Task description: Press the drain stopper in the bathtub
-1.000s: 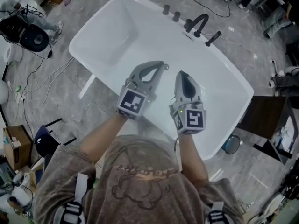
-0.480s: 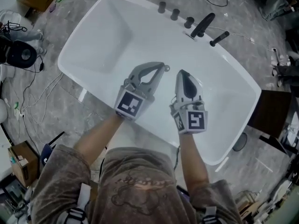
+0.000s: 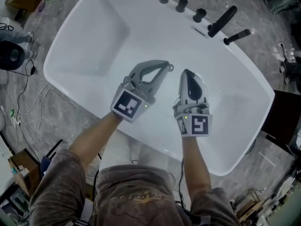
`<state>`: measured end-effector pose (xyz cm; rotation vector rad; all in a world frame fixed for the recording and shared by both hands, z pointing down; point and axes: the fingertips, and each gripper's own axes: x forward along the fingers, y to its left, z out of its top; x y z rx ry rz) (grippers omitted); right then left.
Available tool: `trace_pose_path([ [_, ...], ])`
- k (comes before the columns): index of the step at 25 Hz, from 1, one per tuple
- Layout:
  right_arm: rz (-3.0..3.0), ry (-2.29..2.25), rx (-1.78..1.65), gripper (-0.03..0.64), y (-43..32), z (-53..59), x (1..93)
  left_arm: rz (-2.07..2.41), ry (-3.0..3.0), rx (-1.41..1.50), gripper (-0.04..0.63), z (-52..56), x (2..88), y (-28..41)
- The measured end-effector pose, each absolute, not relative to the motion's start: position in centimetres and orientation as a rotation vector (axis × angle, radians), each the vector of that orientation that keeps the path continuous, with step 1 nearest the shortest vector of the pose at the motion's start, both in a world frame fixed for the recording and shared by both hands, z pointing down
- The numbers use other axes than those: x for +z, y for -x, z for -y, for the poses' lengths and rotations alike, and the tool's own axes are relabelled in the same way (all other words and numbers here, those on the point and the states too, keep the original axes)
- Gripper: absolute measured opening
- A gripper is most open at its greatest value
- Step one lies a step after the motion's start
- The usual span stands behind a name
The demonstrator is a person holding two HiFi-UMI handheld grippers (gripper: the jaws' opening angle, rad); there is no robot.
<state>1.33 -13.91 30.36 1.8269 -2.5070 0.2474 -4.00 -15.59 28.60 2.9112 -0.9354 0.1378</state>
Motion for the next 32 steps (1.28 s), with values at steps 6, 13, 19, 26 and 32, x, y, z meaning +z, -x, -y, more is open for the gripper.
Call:
trace_pose_path([
  [6,2.477,-1.847,0.270,0.000,-1.3,15.7,36.9,0.836,-2.937,0.126,0.002,17.5,34.6,3.4],
  [13,2.454,-1.864,0.306,0.001,-3.0,17.0,44.8,0.745,-2.963,0.176,0.002,18.7,42.3,1.0],
  [19,2.443,-1.886,0.308,0.000,-4.5,18.0,49.4,0.707,-2.988,0.129,0.002,19.8,46.1,-0.6],
  [26,2.422,-1.894,0.341,0.000,-5.2,18.5,55.6,0.675,-2.983,0.095,0.002,20.2,51.7,-1.4],
  [32,2.404,-1.875,0.386,0.000,-5.4,19.1,60.9,0.649,-2.989,0.131,0.002,20.8,56.6,-1.9],
])
